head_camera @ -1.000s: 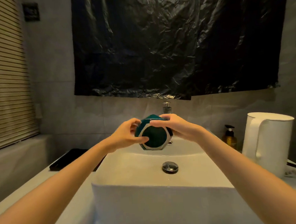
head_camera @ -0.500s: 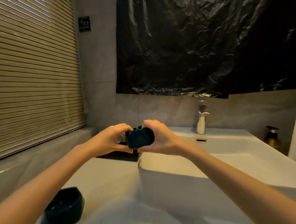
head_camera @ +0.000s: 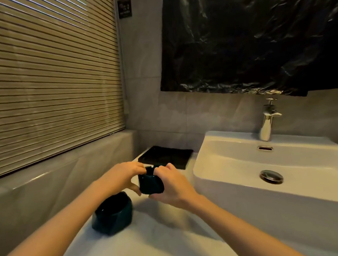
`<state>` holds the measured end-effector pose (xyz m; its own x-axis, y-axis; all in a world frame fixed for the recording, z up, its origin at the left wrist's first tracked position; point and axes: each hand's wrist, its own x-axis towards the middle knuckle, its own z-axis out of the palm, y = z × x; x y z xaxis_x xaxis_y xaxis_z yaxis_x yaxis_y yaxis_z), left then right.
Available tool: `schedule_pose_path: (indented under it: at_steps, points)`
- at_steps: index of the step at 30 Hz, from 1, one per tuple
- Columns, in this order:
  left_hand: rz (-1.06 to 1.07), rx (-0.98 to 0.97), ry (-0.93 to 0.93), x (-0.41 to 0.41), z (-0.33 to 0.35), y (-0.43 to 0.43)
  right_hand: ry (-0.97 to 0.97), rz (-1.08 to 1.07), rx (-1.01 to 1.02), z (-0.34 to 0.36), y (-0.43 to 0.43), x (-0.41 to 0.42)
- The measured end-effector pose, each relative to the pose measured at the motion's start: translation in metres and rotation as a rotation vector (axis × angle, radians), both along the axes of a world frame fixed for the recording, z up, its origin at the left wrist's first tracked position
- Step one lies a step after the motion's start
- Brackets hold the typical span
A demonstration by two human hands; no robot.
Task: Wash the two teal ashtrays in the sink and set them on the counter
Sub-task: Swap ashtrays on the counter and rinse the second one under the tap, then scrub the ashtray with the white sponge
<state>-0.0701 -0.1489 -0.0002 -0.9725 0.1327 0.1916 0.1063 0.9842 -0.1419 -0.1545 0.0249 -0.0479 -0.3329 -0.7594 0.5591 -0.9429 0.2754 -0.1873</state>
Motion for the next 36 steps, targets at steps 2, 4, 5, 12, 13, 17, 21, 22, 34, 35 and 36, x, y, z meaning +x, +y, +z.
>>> schedule_pose_path:
  at_steps: [2,4,5,12,13,17,21,22,34,35,36]
  points:
    - [-0.006,0.049,-0.043,0.001,-0.009,-0.003,-0.042,0.011,-0.014,-0.016,-0.005,-0.001]
    - [-0.021,0.053,-0.064,-0.001,-0.015,-0.006,-0.081,0.012,-0.019,-0.028,-0.008,-0.004]
    - [-0.024,0.051,-0.077,-0.003,-0.018,-0.007,-0.090,0.011,-0.011,-0.032,-0.010,-0.005]
    - [0.024,-0.041,-0.177,-0.020,-0.029,-0.009,-0.119,0.001,0.037,-0.045,-0.016,-0.017]
    - [0.037,-0.061,-0.191,-0.023,-0.030,-0.008,-0.120,0.002,0.042,-0.046,-0.017,-0.018]
    - [0.063,-0.116,-0.179,-0.027,-0.034,-0.007,-0.145,0.001,0.057,-0.052,-0.017,-0.024]
    - [0.079,-0.141,-0.164,-0.031,-0.042,-0.011,-0.123,-0.001,0.059,-0.059,-0.016,-0.026]
    - [0.079,-0.137,-0.159,-0.031,-0.044,-0.011,-0.118,0.002,0.065,-0.060,-0.016,-0.026]
    - [0.122,0.089,-0.091,-0.021,-0.053,-0.009,-0.014,-0.044,0.254,-0.055,-0.007,-0.021]
    - [0.137,0.154,-0.047,-0.014,-0.053,-0.010,-0.017,-0.052,0.243,-0.053,-0.006,-0.018]
    - [0.161,0.202,0.008,-0.006,-0.053,-0.010,-0.040,-0.049,0.214,-0.050,-0.005,-0.014]
